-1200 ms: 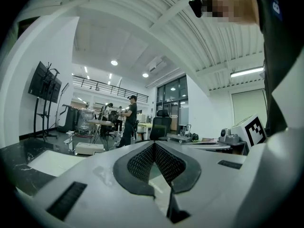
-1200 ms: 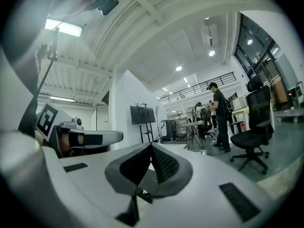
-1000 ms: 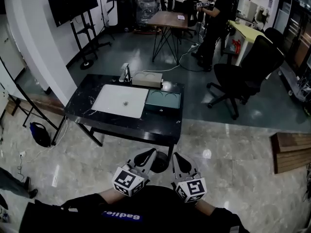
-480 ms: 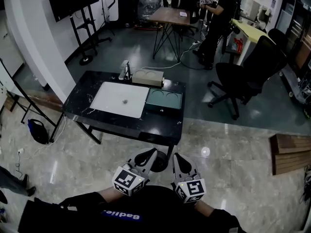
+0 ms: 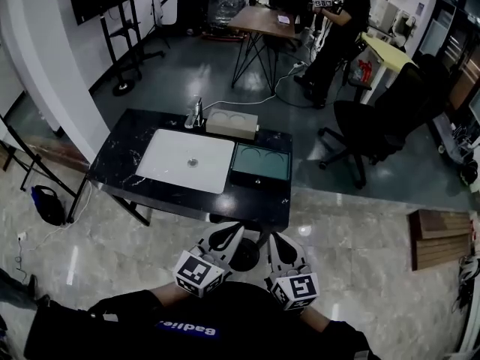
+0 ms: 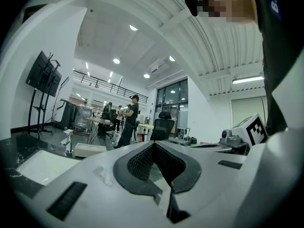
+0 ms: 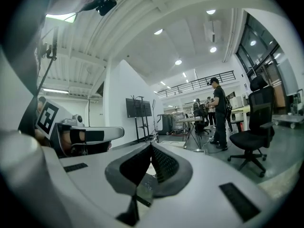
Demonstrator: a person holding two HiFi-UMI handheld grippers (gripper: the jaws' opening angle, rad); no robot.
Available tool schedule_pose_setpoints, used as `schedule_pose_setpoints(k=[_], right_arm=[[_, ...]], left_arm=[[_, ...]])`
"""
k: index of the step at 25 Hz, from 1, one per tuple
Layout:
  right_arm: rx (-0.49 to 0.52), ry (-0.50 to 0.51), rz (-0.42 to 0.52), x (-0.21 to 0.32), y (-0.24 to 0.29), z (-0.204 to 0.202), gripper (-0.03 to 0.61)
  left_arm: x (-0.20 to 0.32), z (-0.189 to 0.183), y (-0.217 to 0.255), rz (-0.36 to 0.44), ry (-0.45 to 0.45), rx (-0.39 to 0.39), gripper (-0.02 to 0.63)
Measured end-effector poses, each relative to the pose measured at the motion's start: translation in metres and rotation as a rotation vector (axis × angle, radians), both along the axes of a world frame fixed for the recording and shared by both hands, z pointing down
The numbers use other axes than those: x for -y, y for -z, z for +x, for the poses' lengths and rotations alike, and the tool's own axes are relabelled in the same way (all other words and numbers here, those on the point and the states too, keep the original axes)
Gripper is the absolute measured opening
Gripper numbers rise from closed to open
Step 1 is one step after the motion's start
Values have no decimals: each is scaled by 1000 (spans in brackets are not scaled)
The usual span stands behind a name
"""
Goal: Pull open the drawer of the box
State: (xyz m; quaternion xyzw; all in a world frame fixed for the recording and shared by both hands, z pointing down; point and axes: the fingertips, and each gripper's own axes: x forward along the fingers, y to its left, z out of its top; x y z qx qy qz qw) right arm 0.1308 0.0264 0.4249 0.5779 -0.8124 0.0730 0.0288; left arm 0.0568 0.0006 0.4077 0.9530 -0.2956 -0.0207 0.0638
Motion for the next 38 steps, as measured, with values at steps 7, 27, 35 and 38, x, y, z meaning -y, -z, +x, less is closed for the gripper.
schedule_pose_setpoints(k=[7,27,35,38], right_arm=[[-36,-62,6,61,13,-33,3],[-66,-162,-27,137,5,-26,3],[-81,-156,-39,151,-10,3,3],[-93,-144,-61,157,-28,10,3]], left_arm=[[65,-32,7,7,-46,-31,-12],[144,-41,2,-16,-59,-61,-12],[149,-16,2,-22,-22,-39,-12],[148,-6,4,-10,-15,-30,-12]])
